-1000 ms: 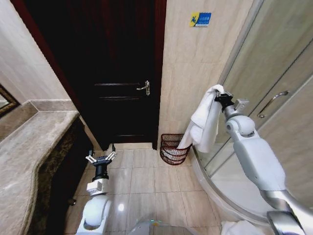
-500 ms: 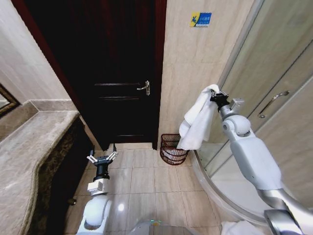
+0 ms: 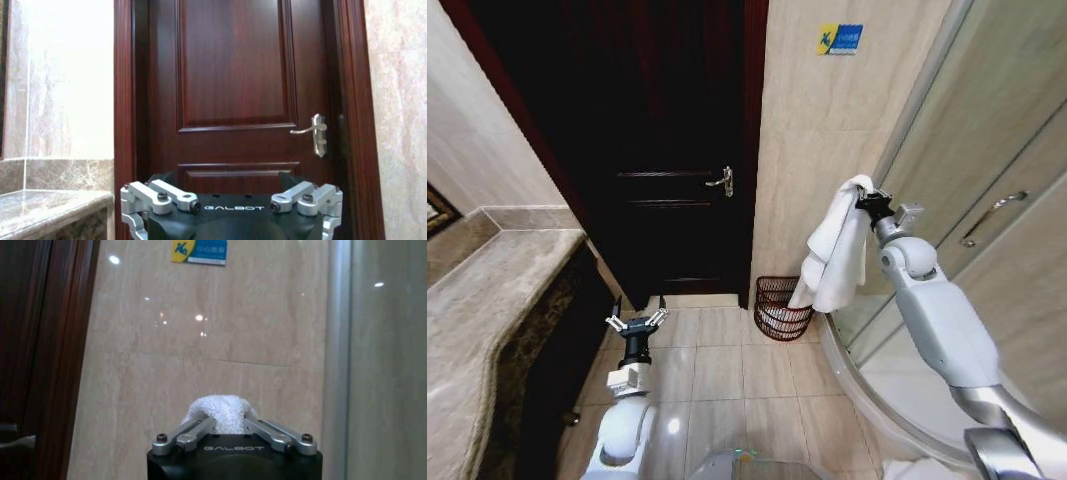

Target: Discard the used towel into the hamper.

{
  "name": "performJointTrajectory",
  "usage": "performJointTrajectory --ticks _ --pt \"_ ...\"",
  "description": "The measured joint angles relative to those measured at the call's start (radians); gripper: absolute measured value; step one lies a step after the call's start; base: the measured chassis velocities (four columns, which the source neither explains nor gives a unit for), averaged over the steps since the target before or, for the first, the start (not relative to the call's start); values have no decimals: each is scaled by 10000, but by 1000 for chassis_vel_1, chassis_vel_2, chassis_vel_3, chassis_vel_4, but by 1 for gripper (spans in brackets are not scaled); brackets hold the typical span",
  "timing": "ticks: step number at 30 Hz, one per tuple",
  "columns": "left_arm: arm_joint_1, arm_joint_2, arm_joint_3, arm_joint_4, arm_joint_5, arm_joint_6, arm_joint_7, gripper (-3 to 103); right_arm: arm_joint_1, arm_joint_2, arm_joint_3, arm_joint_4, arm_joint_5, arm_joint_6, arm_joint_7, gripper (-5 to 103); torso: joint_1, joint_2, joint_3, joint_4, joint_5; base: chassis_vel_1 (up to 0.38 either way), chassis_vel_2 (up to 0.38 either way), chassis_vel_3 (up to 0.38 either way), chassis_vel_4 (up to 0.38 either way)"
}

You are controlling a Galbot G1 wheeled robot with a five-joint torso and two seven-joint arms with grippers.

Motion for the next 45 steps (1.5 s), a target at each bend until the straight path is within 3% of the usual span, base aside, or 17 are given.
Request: performJointTrajectory --ticks 18,45 --pt "-111 122 -40 82 -117 52 12 100 363 340 -426 -244 -185 46 13 3 -3 1 0 0 -2 -62 67 59 -57" --pt "55 36 -40 -32 -112 -23 19 100 73 290 -465 84 -238 19 99 3 -6 1 -2 -1 -1 -15 14 15 -16"
